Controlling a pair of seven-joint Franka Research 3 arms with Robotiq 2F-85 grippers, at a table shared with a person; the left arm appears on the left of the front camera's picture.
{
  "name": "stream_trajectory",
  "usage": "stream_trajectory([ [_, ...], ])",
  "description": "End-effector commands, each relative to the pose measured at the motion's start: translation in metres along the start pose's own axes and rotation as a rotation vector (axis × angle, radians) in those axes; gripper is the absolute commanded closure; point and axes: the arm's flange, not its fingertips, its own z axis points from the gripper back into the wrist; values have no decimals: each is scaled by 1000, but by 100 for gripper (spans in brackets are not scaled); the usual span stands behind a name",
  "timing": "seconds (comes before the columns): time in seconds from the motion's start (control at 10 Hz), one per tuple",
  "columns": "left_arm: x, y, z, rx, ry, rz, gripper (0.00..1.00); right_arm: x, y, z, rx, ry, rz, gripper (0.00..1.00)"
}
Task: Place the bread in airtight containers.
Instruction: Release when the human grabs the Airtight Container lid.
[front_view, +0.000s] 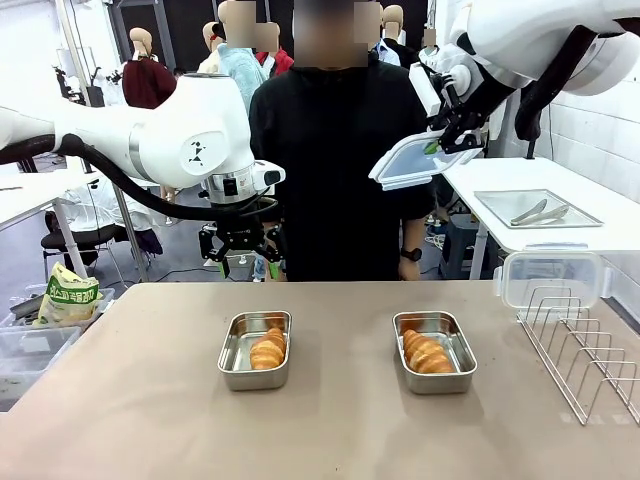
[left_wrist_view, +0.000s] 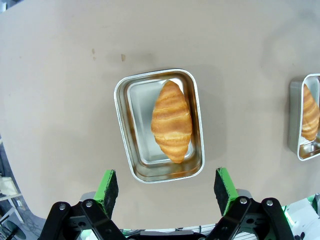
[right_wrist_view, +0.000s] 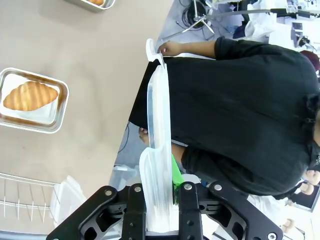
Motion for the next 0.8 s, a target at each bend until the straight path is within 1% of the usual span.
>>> stream_trajectory([
  [0.0, 0, 0, 1, -1, -5, -1, 0, -1, 1, -2, 11, 17, -4, 100],
  [0.7, 0, 0, 1, -1, -5, -1, 0, -1, 1, -2, 11, 17, -4, 100],
])
